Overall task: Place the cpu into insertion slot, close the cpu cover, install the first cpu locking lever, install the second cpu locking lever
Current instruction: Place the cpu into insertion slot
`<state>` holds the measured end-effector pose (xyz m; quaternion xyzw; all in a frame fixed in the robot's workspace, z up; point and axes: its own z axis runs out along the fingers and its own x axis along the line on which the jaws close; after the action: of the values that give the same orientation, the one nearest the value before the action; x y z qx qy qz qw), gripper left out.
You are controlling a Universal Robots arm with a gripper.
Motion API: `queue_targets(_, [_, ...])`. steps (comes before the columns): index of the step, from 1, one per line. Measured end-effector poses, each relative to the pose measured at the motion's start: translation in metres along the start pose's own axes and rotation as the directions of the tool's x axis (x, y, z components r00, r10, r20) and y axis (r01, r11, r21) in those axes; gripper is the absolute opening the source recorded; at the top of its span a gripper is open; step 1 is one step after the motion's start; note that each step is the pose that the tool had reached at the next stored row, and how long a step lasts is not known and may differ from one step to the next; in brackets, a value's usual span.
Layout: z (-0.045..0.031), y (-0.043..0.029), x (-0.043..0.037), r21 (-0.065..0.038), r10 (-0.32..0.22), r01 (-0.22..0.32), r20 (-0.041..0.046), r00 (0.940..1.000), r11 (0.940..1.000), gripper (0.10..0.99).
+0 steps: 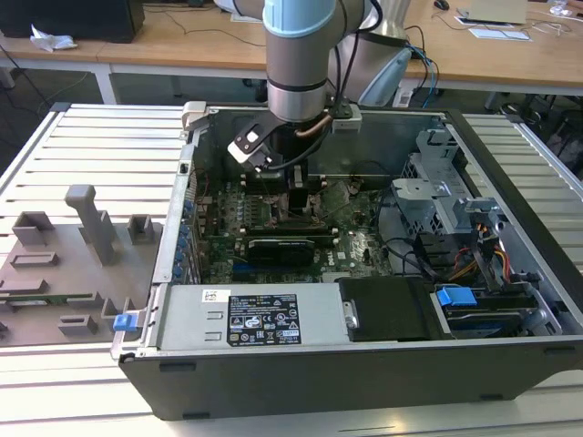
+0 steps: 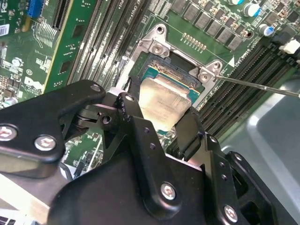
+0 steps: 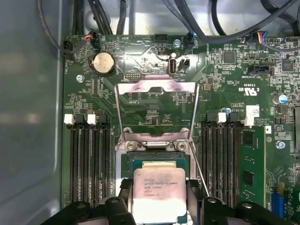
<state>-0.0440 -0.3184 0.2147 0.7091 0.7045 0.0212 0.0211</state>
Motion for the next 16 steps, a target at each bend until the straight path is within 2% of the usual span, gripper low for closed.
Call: queue_targets(16, [0.0137,-0.0008,0.0011,0.000,0.000,0.000,0.0000,1.0000,1.0000,0.545])
